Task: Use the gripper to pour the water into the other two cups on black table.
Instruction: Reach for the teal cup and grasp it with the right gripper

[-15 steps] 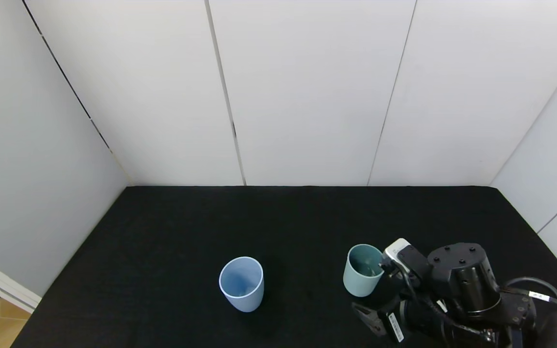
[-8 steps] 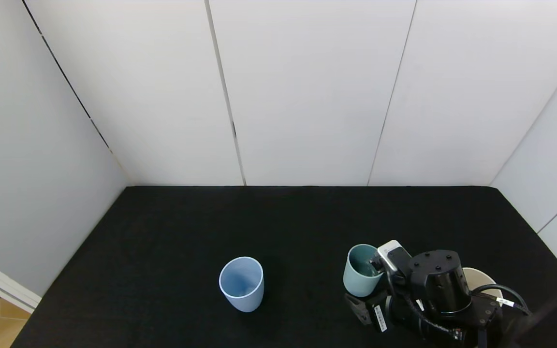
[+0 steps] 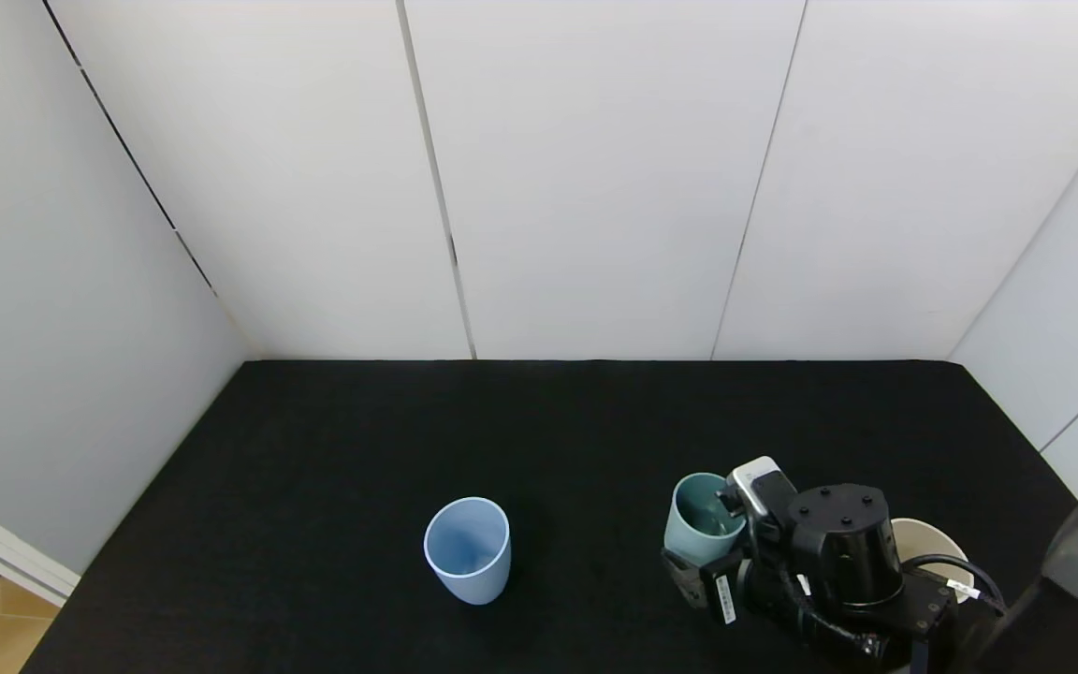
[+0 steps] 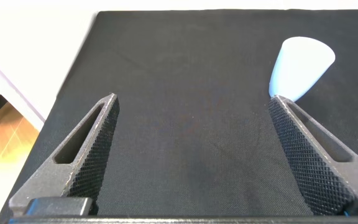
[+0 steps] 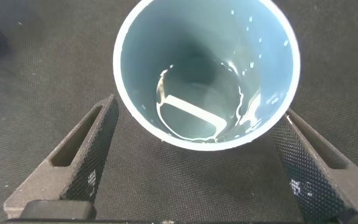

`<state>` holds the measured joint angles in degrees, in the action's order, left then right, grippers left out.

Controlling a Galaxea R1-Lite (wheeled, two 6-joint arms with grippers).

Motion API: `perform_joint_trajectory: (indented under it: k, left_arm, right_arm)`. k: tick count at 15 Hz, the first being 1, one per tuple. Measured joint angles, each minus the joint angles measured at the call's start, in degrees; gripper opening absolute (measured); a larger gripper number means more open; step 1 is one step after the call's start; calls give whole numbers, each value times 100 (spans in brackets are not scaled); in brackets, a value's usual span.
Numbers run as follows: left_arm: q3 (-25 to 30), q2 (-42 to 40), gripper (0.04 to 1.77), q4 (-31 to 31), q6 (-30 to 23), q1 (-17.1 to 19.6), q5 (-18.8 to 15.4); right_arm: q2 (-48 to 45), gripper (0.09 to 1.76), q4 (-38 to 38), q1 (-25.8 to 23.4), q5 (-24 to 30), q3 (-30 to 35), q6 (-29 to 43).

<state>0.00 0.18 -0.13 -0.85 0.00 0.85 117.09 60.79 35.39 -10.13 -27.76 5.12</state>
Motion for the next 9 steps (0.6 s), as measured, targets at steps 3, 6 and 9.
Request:
perform_joint_trajectory:
  k: [3,6,9]
  left_arm:
    - [0,0,172,-2,1,0,0]
    - [0,0,172,-2,0,0,0]
    - [0,0,172,-2,0,0,0]
  right_arm:
    - [61,171,152,-2,-4,-2,24]
    - [124,171,358,-28,-9,0,69]
    - [207,171,528,-28,-34,30,72]
